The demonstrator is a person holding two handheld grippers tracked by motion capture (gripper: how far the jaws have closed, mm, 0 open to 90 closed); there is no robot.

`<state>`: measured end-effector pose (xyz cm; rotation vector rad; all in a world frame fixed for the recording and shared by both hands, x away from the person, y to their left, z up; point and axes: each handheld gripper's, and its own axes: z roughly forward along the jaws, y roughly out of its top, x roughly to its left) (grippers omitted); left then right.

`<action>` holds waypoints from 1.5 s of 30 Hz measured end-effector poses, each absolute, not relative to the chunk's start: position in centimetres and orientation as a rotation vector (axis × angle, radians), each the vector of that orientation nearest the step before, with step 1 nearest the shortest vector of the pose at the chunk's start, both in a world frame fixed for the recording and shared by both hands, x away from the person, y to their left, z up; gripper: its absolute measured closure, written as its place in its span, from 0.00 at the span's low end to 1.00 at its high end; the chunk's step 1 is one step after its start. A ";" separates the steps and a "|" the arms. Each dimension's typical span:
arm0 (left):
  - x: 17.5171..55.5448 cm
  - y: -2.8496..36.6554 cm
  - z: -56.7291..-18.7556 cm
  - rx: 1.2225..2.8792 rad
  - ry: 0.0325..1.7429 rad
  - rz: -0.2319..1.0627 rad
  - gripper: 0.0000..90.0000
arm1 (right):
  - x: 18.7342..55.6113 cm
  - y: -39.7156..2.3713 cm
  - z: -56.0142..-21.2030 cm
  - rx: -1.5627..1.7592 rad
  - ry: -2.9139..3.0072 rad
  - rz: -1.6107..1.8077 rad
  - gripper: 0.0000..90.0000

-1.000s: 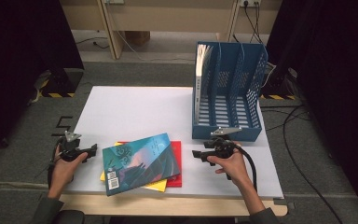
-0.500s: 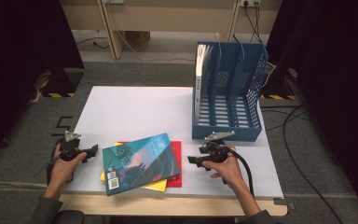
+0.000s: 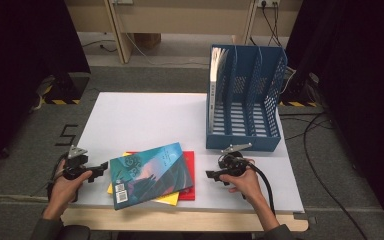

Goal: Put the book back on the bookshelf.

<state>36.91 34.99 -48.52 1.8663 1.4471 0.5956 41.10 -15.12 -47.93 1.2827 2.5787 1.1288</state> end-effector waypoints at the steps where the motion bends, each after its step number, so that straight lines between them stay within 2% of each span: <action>1: 36.6 34.8 -48.4 1.874 1.437 0.596 0.16 | 41.1 -15.1 -47.9 1.283 2.573 1.141 0.32; 10: 33.5 33.5 -47.7 1.933 1.361 0.591 0.18 | 40.6 -14.7 -47.2 1.272 2.563 1.231 0.32; 14: 32.6 33.4 -47.6 1.908 1.351 0.527 0.17 | 40.3 -14.3 -46.5 1.236 2.561 1.269 0.32; 18: 32.5 33.1 -47.3 1.928 1.344 0.524 0.25 | 40.1 -13.8 -46.2 1.225 2.568 1.312 0.32; 23: 32.7 32.8 -47.1 1.955 1.341 0.531 0.27 | 40.1 -13.7 -46.0 1.225 2.570 1.331 0.32; 26: 33.1 32.0 -47.1 1.952 1.319 0.499 0.33 | 40.2 -13.8 -46.0 1.239 2.569 1.360 0.32; 28: 33.6 31.3 -47.0 1.982 1.290 0.512 0.30 | 40.2 -13.8 -46.0 1.240 2.571 1.372 0.32; 32: 34.4 30.4 -46.9 2.022 1.280 0.548 0.16 | 40.3 -13.7 -46.4 1.268 2.582 1.419 0.32; 43: 34.2 30.2 -47.3 1.999 1.285 0.544 0.18 | 41.0 -12.4 -47.9 1.321 2.631 1.548 0.32; 45: 34.2 30.2 -47.3 2.001 1.284 0.543 0.19 | 41.2 -12.0 -48.2 1.306 2.654 1.561 0.34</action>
